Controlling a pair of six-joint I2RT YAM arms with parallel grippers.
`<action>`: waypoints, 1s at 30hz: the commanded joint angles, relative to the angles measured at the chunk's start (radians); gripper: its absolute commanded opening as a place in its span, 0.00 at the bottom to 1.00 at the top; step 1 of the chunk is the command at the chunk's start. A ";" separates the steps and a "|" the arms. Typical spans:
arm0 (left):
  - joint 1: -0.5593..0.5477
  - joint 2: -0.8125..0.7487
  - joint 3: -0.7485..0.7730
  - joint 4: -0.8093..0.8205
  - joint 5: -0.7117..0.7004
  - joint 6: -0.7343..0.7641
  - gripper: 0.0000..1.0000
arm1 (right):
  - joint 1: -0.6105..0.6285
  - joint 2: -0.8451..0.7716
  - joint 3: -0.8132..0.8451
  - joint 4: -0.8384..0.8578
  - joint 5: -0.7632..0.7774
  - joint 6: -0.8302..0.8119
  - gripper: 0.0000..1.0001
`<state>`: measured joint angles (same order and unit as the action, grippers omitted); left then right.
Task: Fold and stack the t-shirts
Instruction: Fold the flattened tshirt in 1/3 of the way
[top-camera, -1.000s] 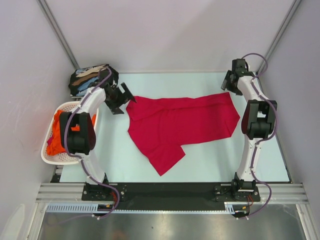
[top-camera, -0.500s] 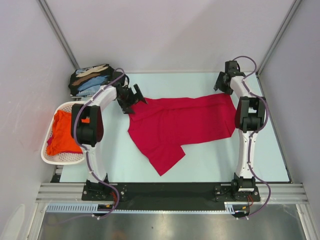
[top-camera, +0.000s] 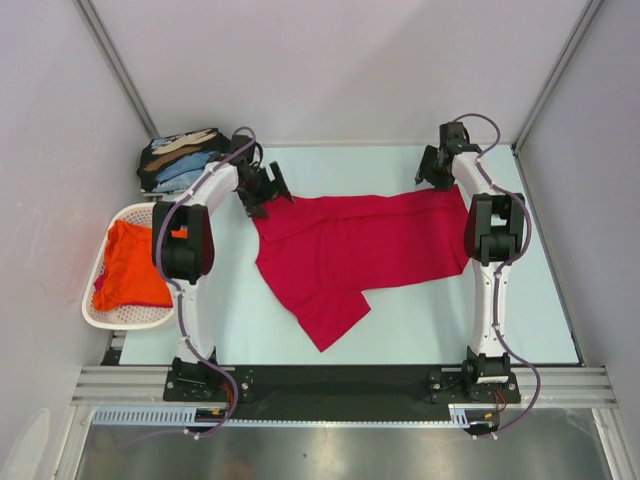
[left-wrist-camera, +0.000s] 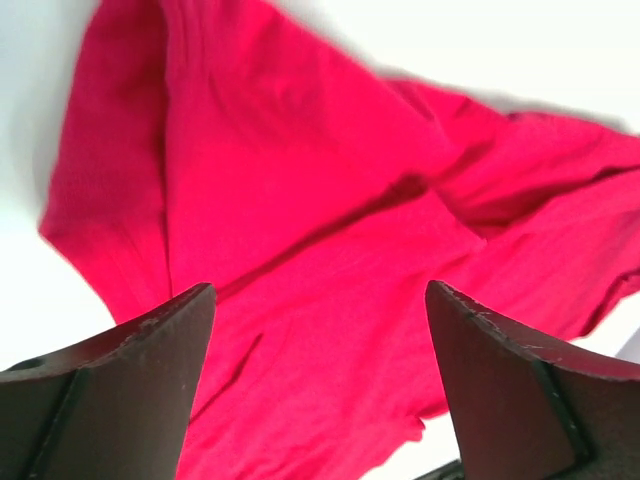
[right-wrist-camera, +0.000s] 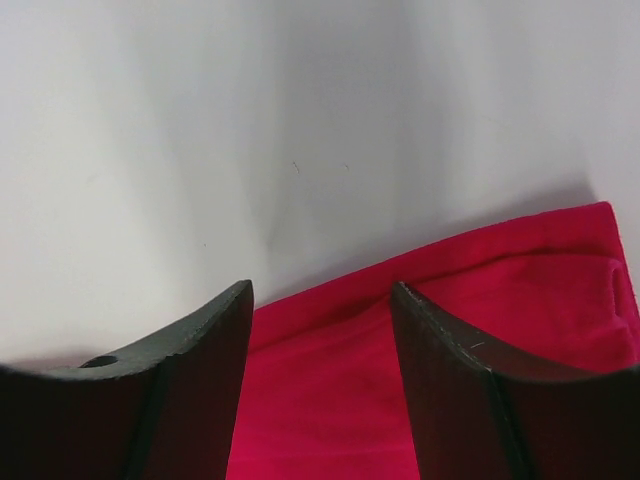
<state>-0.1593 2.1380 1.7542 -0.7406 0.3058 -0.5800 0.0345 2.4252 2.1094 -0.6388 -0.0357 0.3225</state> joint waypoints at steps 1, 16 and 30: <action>-0.016 0.080 0.100 -0.048 -0.008 0.086 0.88 | -0.010 -0.071 0.001 -0.021 -0.018 -0.011 0.63; -0.129 0.330 0.407 -0.074 0.144 0.112 0.90 | -0.071 -0.117 -0.020 -0.039 -0.035 -0.046 0.62; -0.155 0.209 0.292 -0.118 0.070 0.155 0.26 | -0.096 -0.147 -0.057 -0.032 -0.056 -0.042 0.62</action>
<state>-0.3084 2.4638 2.0983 -0.8059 0.4412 -0.4675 -0.0597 2.3577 2.0586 -0.6769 -0.0666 0.2874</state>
